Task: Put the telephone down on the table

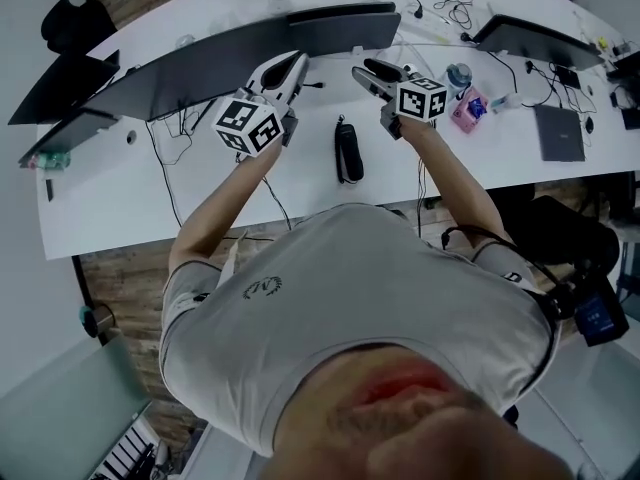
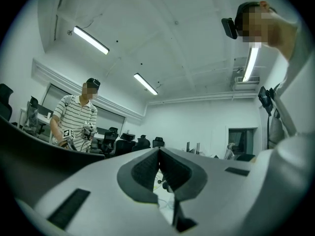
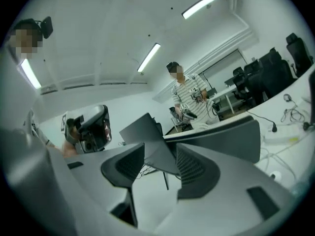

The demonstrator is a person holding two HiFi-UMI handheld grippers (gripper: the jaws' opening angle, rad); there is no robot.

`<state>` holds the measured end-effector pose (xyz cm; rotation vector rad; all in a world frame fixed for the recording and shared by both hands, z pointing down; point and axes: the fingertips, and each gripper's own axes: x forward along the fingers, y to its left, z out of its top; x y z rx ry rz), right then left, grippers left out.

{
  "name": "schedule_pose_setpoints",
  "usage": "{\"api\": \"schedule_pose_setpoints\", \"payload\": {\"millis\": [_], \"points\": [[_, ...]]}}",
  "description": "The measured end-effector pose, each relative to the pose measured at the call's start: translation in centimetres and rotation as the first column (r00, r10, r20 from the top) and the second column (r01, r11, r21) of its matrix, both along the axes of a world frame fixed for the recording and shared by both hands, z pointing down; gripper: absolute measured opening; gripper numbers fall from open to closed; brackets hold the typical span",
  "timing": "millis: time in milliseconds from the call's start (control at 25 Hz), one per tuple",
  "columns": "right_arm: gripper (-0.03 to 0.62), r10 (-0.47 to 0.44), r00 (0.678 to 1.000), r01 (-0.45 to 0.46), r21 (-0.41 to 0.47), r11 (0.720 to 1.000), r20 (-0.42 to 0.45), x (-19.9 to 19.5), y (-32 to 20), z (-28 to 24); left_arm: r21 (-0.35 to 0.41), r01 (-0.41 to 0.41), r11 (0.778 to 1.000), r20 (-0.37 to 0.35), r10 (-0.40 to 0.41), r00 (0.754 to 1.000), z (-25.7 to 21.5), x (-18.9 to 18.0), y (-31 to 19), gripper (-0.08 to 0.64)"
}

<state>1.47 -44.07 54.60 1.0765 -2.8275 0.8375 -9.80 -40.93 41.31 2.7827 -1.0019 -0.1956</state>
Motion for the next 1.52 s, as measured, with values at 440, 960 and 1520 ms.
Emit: {"api": "schedule_pose_setpoints", "payload": {"millis": [440,960,1520], "points": [[0.107,0.074,0.994,-0.042,0.329,0.943,-0.086,-1.0,2.1,-13.7,0.055,-0.092,0.994,0.001,0.092,0.996,-1.4,0.9,0.3,0.009],[0.015,0.175,0.969,-0.087,0.428,0.900,-0.171,-2.9,4.0,-15.7,0.095,-0.156,0.983,0.033,0.154,0.988,-0.3,-0.6,1.7,0.009],[0.015,0.160,0.972,-0.090,0.355,0.931,-0.172,-1.5,2.3,-14.3,0.114,-0.191,0.975,0.054,0.186,0.981,0.2,0.4,1.9,0.009]]}}
